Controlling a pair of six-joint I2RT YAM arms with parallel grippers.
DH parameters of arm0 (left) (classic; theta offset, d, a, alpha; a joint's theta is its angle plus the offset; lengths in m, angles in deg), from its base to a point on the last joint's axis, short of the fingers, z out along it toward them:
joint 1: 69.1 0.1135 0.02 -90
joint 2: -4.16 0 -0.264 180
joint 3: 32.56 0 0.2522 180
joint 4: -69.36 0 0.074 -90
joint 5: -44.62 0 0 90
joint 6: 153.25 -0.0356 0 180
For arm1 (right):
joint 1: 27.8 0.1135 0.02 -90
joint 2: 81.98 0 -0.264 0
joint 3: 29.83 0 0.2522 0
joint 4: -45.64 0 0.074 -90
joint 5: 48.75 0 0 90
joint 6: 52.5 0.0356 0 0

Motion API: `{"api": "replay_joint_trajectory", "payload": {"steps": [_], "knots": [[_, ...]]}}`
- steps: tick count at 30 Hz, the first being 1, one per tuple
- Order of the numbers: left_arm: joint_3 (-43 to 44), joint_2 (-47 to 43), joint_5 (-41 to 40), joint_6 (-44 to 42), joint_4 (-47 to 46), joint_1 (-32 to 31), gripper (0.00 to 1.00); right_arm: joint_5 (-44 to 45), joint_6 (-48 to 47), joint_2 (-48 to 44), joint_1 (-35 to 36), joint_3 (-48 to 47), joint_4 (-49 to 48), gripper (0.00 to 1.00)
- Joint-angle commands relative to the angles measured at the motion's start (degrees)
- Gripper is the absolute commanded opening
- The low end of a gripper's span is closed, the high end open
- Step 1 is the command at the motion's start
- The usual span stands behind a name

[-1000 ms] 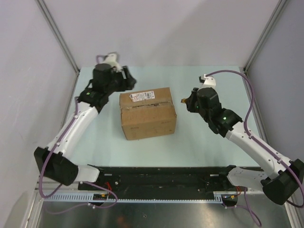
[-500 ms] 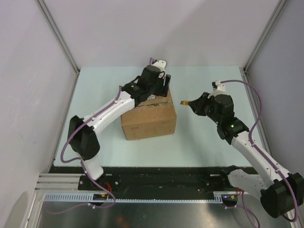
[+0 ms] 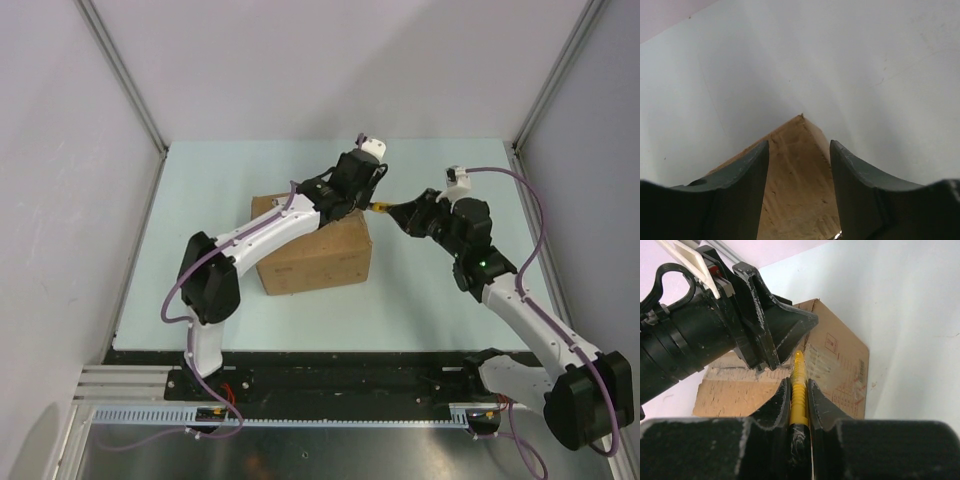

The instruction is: Unpack the express box

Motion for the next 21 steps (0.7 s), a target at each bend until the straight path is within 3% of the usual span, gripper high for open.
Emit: {"api": "replay_joint_trajectory", "payload": {"steps": [1,10,21], "knots": [[3.0,0.9,-4.7,-1.2,2.1,0.3,0.55,-2.2,2.4,1.8,-0.3,0.7,-6.5,0.00],[5.7,2.3,-0.2,3.4,5.2,1.8,0.38,-1.0,2.8,3.2,-0.4,1.1,-7.6,0.00],[4.5,1.5,5.4,6.5,6.7,3.7,0.37,-0.3,3.3,6.3,-0.6,1.1,-10.6,0.00]]}}
